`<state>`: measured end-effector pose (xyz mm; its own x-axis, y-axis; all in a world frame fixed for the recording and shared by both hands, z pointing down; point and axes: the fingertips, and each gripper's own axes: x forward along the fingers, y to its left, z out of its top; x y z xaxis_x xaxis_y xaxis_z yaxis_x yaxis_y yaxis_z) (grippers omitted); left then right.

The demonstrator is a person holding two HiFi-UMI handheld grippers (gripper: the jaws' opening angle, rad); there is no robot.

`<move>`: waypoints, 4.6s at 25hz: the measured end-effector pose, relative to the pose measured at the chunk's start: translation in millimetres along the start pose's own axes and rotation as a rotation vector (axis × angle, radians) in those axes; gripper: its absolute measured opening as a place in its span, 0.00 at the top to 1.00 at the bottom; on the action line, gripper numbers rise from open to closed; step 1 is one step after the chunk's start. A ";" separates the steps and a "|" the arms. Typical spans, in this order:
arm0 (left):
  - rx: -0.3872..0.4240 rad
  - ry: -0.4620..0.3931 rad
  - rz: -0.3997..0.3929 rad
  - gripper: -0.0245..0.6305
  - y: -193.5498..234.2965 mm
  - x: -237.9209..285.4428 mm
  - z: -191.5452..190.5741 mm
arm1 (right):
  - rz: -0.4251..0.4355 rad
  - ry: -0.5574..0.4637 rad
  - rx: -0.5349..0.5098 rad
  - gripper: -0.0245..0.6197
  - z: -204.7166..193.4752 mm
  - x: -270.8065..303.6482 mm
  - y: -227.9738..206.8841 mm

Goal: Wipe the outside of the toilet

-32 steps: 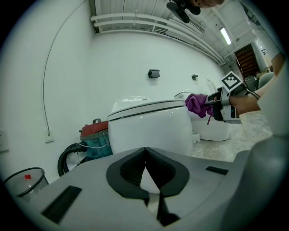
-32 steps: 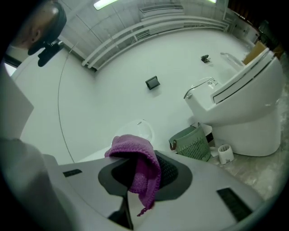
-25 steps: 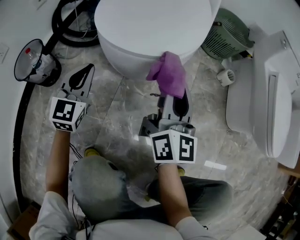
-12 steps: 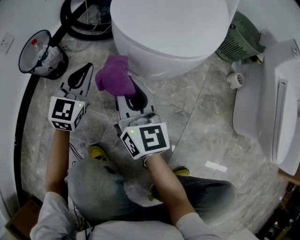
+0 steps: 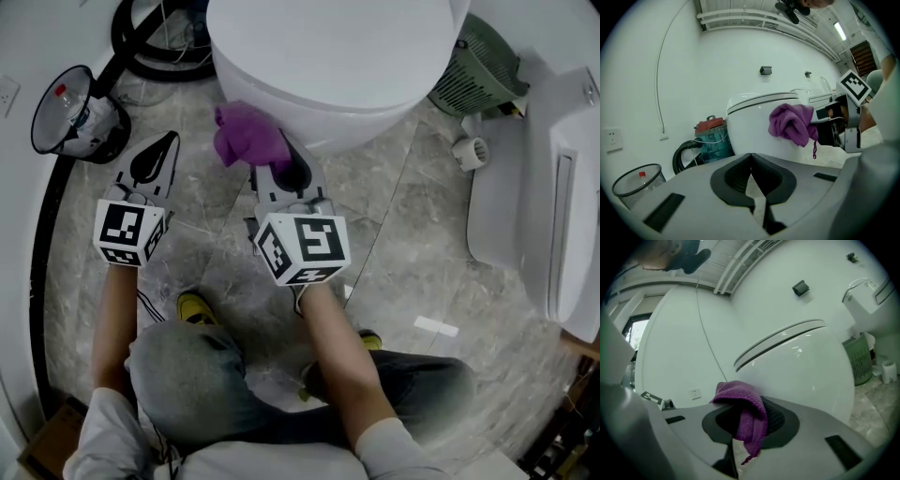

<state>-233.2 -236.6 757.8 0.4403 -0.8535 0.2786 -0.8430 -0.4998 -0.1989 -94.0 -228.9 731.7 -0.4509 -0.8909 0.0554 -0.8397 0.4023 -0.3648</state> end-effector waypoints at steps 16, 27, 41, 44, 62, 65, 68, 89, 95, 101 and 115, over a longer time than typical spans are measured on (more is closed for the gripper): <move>0.035 0.005 -0.077 0.94 -59.7 32.9 9.3 | -0.194 -0.074 0.100 0.81 20.3 -66.3 -112.8; 0.057 0.015 -0.079 0.94 -65.1 38.2 9.4 | -0.397 -0.134 0.080 0.81 52.4 -88.4 -208.5; 0.050 0.012 -0.087 0.94 -65.2 41.7 3.0 | -0.148 -0.065 -0.002 0.82 -27.4 -91.5 -100.0; 0.044 0.014 -0.079 0.94 -59.4 39.3 -0.9 | -0.015 0.026 -0.050 0.82 -56.0 -76.1 -50.0; 0.022 0.064 -0.034 0.94 -21.3 21.7 -36.5 | -0.028 0.127 0.045 0.82 -89.2 2.3 -36.8; 0.020 0.060 -0.042 0.94 -25.8 24.3 -34.9 | -0.087 0.117 0.104 0.82 -86.8 -5.7 -61.7; 0.024 0.057 -0.054 0.94 -33.5 27.1 -32.7 | -0.104 0.119 0.128 0.82 -87.9 -11.3 -71.9; 0.049 0.070 -0.109 0.94 -73.9 48.6 -21.1 | -0.301 0.112 0.198 0.81 -77.8 -56.0 -164.2; 0.057 0.072 -0.105 0.94 -75.7 53.0 -17.9 | -0.450 0.100 0.251 0.81 -78.3 -71.6 -205.7; 0.064 0.087 -0.109 0.94 -79.1 56.3 -20.6 | -0.688 -0.090 0.223 0.82 -36.2 -113.0 -250.5; 0.057 0.159 -0.099 0.94 -81.7 39.2 27.1 | -0.605 -0.130 0.242 0.82 38.5 -124.0 -241.0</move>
<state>-138.7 -233.2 759.6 0.4620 -0.7683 0.4431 -0.7773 -0.5913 -0.2148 176.0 -223.6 776.9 0.1314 -0.9691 0.2087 -0.8348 -0.2217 -0.5040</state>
